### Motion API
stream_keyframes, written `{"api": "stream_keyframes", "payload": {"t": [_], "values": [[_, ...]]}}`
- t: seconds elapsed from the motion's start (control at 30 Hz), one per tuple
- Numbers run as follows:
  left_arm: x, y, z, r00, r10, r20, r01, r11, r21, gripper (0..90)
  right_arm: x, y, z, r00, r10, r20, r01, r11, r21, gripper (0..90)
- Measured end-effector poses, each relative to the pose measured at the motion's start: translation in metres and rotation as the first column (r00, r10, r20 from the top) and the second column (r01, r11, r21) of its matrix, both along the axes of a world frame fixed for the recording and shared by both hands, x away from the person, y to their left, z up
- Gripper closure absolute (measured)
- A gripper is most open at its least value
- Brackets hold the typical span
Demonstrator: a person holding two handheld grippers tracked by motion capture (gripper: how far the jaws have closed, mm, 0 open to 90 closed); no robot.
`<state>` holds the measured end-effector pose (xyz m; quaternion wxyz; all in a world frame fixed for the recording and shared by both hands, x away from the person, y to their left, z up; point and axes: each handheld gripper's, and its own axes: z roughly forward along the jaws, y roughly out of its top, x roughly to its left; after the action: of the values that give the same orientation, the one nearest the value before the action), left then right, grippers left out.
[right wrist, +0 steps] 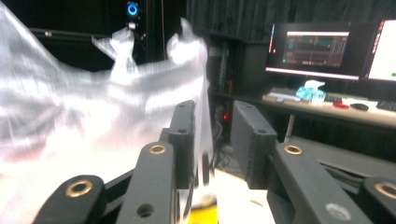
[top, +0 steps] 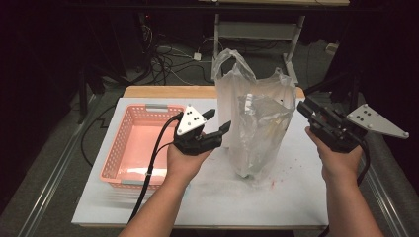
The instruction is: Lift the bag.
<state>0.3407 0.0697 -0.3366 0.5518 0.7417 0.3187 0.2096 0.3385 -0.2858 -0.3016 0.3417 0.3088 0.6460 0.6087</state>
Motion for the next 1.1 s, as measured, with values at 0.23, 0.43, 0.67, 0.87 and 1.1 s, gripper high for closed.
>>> {"api": "stream_keyframes", "payload": {"t": [0.23,0.43,0.67,0.87,1.1], "values": [[-0.003,-0.002,-0.031,0.9972,-0.001,-0.075,0.000,0.9999,-0.016,27.9,0.001,-0.001,-0.031,0.9965,0.008,-0.083,-0.010,1.000,-0.022,55.9],[-0.011,-0.006,-0.056,0.9914,-0.007,-0.131,0.004,0.9998,-0.018,17.2,0.002,-0.002,-0.059,0.9886,0.012,-0.150,-0.020,0.998,-0.054,35.2],[-0.025,-0.011,-0.083,0.9868,-0.022,-0.160,0.022,0.9998,-0.002,4.7,-0.004,-0.006,-0.092,0.9728,0.003,-0.232,-0.020,0.998,-0.067,15.2],[-0.033,-0.016,-0.104,0.9809,-0.039,-0.191,0.050,0.9974,0.053,0.0,-0.013,-0.010,-0.125,0.9503,0.000,-0.311,-0.029,0.995,-0.091,2.0],[-0.041,-0.015,-0.130,0.9723,-0.047,-0.229,0.074,0.9911,0.110,0.0,-0.021,-0.014,-0.149,0.9379,-0.022,-0.346,-0.022,0.992,-0.123,0.1]]}}
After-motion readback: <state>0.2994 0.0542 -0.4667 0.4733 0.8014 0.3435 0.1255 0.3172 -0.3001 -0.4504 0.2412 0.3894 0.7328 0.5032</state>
